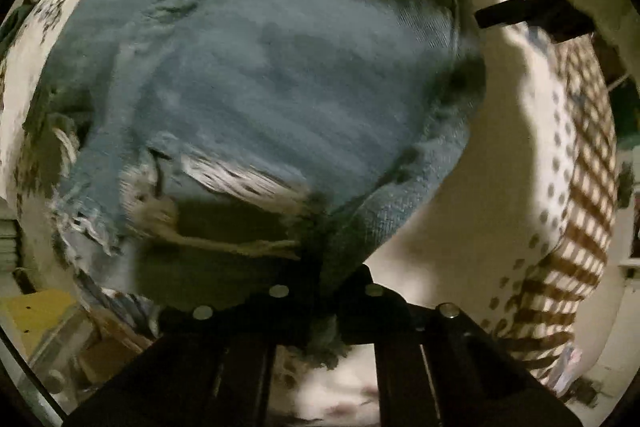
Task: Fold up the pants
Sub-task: 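Lower both grippers to the waistband of the denim shorts and grasp it, then lift the waistband with both grippers and fold it over toward the ripped hems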
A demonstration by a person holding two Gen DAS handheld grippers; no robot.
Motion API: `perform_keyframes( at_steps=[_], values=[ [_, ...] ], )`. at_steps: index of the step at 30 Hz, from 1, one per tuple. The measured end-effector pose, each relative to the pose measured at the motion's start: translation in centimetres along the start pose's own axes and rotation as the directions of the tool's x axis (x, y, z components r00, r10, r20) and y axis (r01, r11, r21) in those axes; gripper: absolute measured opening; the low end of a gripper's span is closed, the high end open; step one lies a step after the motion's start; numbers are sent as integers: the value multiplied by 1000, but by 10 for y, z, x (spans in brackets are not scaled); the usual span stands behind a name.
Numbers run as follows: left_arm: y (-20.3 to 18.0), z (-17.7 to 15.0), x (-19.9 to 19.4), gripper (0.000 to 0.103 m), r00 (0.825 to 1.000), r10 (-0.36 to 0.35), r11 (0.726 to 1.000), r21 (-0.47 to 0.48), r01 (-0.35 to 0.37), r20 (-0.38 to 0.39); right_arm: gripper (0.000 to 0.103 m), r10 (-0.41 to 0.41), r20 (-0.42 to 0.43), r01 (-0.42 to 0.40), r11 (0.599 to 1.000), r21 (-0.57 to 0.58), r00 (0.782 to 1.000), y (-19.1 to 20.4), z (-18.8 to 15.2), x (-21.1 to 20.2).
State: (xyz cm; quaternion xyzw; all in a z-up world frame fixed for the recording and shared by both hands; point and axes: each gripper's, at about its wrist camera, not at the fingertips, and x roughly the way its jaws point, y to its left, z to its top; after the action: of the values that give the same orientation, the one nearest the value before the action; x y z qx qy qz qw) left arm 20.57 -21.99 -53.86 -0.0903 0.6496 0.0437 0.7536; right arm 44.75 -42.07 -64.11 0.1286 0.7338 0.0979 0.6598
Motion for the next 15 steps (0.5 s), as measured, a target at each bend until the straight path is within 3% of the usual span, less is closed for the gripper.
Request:
perform_keyframes(
  at_steps=[1, 2, 4, 10, 15],
  values=[
    [10, 4, -8, 5, 1000, -16, 1000, -8, 17, 16, 33, 11, 7, -11, 1000, 4, 1000, 5, 0, -1],
    [17, 7, -14, 5, 999, -27, 1000, -13, 27, 28, 24, 7, 15, -7, 1000, 9, 1000, 9, 0, -3],
    [35, 13, -27, 4, 998, -46, 999, -24, 47, 47, 18, -11, 42, 10, 1000, 4, 999, 23, -4, -13],
    [104, 27, -96, 4, 988, -72, 992, -93, 85, 133, 15, -13, 101, 18, 999, -41, 995, 92, -25, -60],
    [139, 28, -125, 4, 982, -58, 978, -188, 92, 182, 15, 2, 123, 13, 992, -124, 992, 182, -26, -81]
  ],
)
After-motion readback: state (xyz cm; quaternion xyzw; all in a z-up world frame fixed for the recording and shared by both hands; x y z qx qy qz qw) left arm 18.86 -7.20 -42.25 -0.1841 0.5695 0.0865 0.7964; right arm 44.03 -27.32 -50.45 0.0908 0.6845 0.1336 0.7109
